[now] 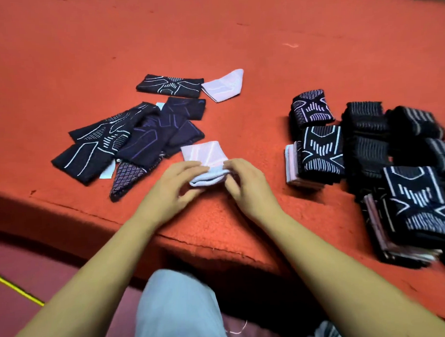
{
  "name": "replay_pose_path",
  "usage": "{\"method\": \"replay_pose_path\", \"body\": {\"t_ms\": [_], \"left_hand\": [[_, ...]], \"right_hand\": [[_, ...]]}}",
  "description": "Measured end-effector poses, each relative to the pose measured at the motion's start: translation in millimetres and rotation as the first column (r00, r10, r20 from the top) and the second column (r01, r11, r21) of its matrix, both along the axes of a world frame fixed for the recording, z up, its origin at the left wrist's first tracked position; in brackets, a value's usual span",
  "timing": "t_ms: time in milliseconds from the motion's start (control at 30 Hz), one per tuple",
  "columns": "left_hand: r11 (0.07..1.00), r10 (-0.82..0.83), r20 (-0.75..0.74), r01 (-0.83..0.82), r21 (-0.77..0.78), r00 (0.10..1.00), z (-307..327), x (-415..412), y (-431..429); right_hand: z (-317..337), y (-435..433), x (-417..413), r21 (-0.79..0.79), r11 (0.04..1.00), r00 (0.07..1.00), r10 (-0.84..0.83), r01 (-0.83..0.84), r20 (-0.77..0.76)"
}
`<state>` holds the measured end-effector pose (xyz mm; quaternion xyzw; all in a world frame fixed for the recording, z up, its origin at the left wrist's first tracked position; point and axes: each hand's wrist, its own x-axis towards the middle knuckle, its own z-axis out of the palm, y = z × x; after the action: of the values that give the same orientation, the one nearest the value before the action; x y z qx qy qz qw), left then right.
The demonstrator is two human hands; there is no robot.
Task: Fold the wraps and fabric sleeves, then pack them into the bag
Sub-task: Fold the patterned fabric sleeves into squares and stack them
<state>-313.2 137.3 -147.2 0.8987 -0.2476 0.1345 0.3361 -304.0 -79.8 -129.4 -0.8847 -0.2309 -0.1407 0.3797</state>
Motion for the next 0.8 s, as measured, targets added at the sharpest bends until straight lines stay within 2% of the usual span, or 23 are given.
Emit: {"method": "replay_pose_path", "body": {"t_ms": [100,267,333,400,467,533,567,600,667,733,800], "left_hand": [[0.99,-0.019,-0.057,0.011,-0.143,0.998,4,-25,-23],[0.952,-0.034,-0.097,0.003,-0.306,0.995,17,-59,-51],[0.901,-0.018,-0.149,-0.049,-0.43,0.989,27,-69,-62],[0.846,-0.015,-0.181,-0.084,-0.526,0.983,38,-74,-71],[0.836,-0.009,-0.182,-0.093,-0.541,0.983,51,-73,-79],[0.839,-0.025,-0.169,-0.071,-0.539,0.985,67,-70,-88],[0.847,-0.035,-0.159,-0.055,-0.528,0.987,75,-68,-89],[0.863,-0.049,-0.147,-0.033,-0.503,0.988,85,-65,-91],[0.918,-0.09,-0.132,0.031,-0.396,0.987,107,-62,-96],[0.96,-0.131,-0.142,0.09,-0.264,0.981,125,-60,-100],[0.979,-0.154,-0.156,0.129,-0.161,0.976,137,-58,-104]], "right_hand": [[2,-19,-29,0.09,0.996,0.999,-0.015,0.019,-0.05],[7,-45,-72,0.137,0.99,0.998,-0.015,0.023,-0.064],[15,-51,-87,0.245,0.965,0.983,-0.049,0.091,-0.175],[27,-54,-94,0.442,0.88,0.936,-0.01,0.175,-0.351],[37,-57,-100,0.624,0.734,0.901,0.04,0.267,-0.433],[45,-61,-105,0.736,0.589,0.864,0.123,0.333,-0.489],[48,-62,-107,0.747,0.559,0.833,0.17,0.359,-0.527],[50,-65,-108,0.724,0.58,0.802,0.19,0.373,-0.566],[55,-74,-112,0.603,0.719,0.8,0.111,0.345,-0.589],[62,-83,-112,0.507,0.802,0.874,-0.039,0.317,-0.485],[70,-88,-112,0.451,0.842,0.928,-0.14,0.295,-0.347]]}}
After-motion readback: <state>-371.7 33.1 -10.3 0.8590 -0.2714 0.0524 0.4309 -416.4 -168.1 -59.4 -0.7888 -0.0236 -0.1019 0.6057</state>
